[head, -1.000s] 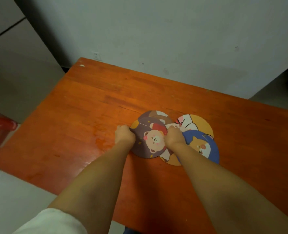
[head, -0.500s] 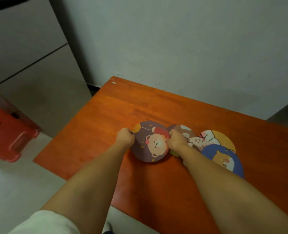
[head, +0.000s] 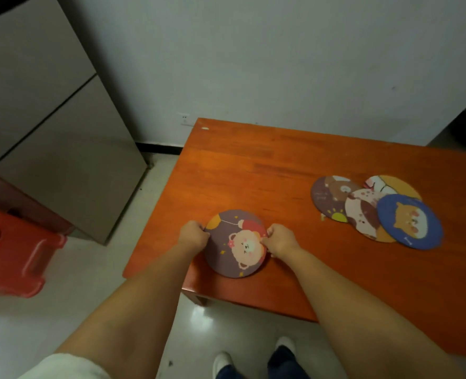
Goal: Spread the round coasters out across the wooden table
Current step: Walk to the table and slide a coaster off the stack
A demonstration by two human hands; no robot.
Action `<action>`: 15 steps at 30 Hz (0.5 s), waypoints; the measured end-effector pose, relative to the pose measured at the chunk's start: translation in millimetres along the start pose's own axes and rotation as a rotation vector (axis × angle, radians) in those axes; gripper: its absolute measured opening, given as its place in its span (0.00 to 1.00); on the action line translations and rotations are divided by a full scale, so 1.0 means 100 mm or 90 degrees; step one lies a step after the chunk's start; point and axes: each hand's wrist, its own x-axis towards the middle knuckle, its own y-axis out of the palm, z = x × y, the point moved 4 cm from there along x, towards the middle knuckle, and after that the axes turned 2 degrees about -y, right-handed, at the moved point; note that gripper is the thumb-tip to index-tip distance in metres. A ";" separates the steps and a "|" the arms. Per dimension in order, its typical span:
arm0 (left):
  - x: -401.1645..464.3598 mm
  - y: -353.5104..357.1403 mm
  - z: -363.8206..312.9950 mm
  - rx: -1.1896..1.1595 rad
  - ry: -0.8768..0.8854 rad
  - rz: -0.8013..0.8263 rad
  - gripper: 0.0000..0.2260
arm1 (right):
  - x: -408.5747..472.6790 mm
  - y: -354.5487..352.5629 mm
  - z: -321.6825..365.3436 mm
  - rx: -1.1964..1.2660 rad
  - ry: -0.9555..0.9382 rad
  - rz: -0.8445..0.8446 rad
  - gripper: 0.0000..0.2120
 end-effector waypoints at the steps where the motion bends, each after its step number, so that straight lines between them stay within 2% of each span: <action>1: 0.03 -0.01 0.04 0.012 0.004 0.001 0.07 | 0.00 0.06 0.01 0.006 0.004 -0.003 0.19; 3: 0.10 -0.01 0.09 0.032 0.012 -0.002 0.07 | 0.03 0.15 0.01 0.011 0.005 -0.015 0.18; 7: 0.20 0.10 0.13 0.074 0.033 0.001 0.09 | 0.09 0.27 -0.05 -0.029 0.008 -0.021 0.08; 9: 0.22 0.16 0.15 0.099 0.046 0.004 0.09 | 0.11 0.30 -0.08 -0.062 -0.001 -0.025 0.07; 15: 0.24 0.12 0.14 0.140 0.057 -0.029 0.15 | 0.07 0.25 -0.08 -0.107 -0.032 -0.064 0.17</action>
